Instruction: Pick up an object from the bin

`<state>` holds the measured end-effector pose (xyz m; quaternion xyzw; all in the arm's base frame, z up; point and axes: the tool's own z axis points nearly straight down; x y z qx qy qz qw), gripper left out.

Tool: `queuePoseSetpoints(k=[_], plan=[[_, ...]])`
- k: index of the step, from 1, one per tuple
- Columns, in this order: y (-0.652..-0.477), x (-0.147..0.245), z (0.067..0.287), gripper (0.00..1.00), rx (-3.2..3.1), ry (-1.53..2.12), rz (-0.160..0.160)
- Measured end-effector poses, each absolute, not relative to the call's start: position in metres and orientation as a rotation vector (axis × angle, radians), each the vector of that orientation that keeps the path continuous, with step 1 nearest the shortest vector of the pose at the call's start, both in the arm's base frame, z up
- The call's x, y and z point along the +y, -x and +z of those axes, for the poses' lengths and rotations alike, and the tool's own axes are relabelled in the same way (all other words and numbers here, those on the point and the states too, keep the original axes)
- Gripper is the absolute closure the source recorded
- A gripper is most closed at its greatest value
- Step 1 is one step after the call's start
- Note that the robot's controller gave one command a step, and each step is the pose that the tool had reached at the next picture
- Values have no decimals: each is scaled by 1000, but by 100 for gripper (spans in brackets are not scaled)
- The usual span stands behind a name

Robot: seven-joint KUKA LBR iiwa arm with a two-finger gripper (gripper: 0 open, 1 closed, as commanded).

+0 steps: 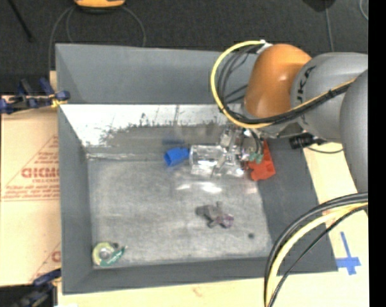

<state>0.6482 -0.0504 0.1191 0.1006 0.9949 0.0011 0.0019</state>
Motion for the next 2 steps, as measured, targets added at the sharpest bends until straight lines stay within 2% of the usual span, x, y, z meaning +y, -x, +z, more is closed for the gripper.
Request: queuePoseSetpoints(k=[1, 2], plan=[[-648, -51, 118, 100, 3123, -314, 2], [-649, -51, 161, 100, 3121, -313, 3]])
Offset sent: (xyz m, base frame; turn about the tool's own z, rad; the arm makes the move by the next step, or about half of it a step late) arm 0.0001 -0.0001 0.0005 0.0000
